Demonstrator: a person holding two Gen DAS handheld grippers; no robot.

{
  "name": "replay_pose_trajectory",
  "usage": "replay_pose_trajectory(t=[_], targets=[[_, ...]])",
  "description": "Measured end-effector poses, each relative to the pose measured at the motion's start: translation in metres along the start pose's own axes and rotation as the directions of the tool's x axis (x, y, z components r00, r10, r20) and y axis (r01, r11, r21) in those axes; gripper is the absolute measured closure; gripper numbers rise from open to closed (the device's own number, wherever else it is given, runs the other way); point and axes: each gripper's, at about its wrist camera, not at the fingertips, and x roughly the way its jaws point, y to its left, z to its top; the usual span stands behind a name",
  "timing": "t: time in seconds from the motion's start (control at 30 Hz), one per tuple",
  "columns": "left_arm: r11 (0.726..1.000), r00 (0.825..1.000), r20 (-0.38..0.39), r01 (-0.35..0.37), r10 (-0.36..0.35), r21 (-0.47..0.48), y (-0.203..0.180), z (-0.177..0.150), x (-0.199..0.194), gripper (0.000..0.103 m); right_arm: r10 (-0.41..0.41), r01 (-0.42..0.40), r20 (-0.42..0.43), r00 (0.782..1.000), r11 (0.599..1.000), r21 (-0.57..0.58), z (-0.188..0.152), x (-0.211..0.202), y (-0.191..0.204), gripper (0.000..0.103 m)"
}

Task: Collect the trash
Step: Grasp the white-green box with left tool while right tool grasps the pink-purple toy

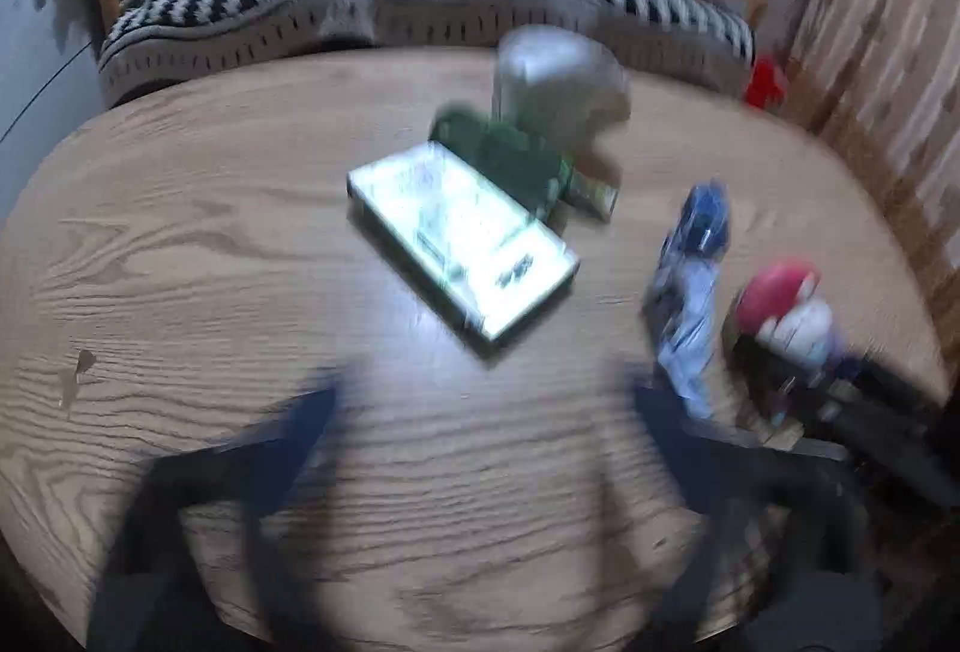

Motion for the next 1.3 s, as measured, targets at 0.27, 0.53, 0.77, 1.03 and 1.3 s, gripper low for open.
replay_pose_trajectory(t=[0.27,0.53,0.77,1.03,1.3], targets=[[0.991,0.993,-0.064,-0.101,0.096,-0.090,-0.013,0.030,0.036,0.006,0.035,-0.035,0.004,0.999,0.997,0.070,0.003,-0.003,-0.017,0.048],[0.969,0.967,-0.066,-0.246,0.246,-0.003,-0.022,0.047,0.073,0.031,-0.002,0.003,0.020,1.000,0.999,-0.042,0.000,-0.001,-0.011,0.047],[0.991,0.988,-0.095,-0.127,0.123,-0.037,-0.017,0.040,0.055,0.044,-0.001,0.003,0.039,0.999,0.998,-0.055,-0.004,-0.008,-0.007,0.061],[0.993,0.992,-0.052,-0.115,0.114,-0.012,-0.018,0.035,0.029,0.044,0.002,-0.005,0.085,0.996,1.000,0.029,-0.003,-0.022,-0.018,0.061],[0.994,0.992,-0.062,-0.113,0.112,-0.013,-0.006,0.030,0.022,0.044,-0.011,0.010,0.068,0.998,1.000,0.016,-0.002,-0.019,-0.009,0.061]])
